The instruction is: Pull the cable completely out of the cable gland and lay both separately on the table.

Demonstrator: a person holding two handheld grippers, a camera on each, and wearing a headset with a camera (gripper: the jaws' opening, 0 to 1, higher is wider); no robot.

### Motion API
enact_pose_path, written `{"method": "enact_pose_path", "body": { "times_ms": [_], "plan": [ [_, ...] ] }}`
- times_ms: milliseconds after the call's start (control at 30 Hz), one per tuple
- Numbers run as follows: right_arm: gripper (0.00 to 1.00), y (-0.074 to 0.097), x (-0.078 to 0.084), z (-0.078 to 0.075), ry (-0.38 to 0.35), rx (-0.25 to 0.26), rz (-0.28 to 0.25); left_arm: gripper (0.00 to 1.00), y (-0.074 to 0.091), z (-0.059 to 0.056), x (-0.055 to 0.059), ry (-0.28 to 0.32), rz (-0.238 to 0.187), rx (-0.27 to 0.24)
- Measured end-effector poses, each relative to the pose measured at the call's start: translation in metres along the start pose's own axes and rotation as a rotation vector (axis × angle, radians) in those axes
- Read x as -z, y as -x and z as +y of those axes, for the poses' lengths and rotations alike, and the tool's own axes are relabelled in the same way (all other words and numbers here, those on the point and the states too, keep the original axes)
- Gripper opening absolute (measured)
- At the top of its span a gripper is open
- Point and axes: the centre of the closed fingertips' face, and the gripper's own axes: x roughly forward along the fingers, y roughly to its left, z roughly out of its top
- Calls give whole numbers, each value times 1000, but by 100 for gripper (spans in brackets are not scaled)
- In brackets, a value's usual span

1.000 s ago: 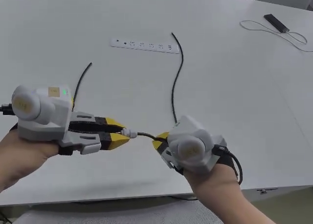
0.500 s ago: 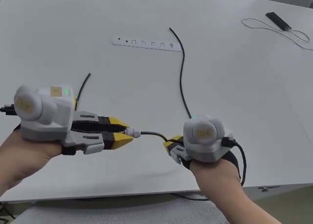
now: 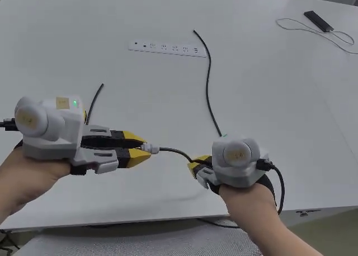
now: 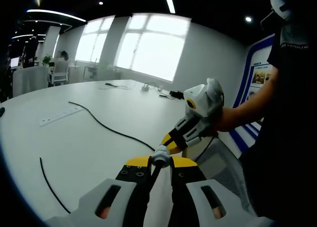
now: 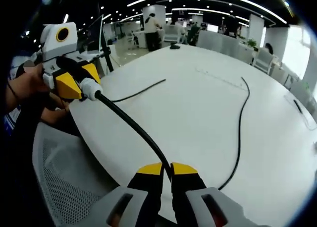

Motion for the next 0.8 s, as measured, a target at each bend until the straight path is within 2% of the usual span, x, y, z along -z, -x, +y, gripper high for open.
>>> {"method": "enact_pose_path", "body": {
  "times_ms": [233, 433, 500, 567, 633, 733, 767, 800],
  "plan": [
    [1, 3, -2, 1, 9, 3, -22, 15, 3, 4, -2, -10, -2, -21],
    [4, 11, -8, 2, 54, 19, -21, 15, 2, 2, -3, -10, 3, -7],
    [8, 18, -18, 5, 96, 24, -43, 15, 1, 1, -4, -16, 4, -7],
    [13, 24, -32, 14, 183, 5, -71, 15, 1, 1, -5, -16, 5, -6],
    [17, 28, -39, 24, 272, -6, -59, 15, 1, 0, -4, -14, 5, -3],
    [17, 32, -58, 43, 375, -26, -84, 15, 0, -1, -4, -14, 5, -2],
    [17, 33, -60, 46, 390, -29, -85, 15, 0, -1, -4, -14, 5, -2],
    [16, 33, -68, 52, 445, -23, -96, 15, -1, -1, -4, -15, 4, 0]
  ]
}}
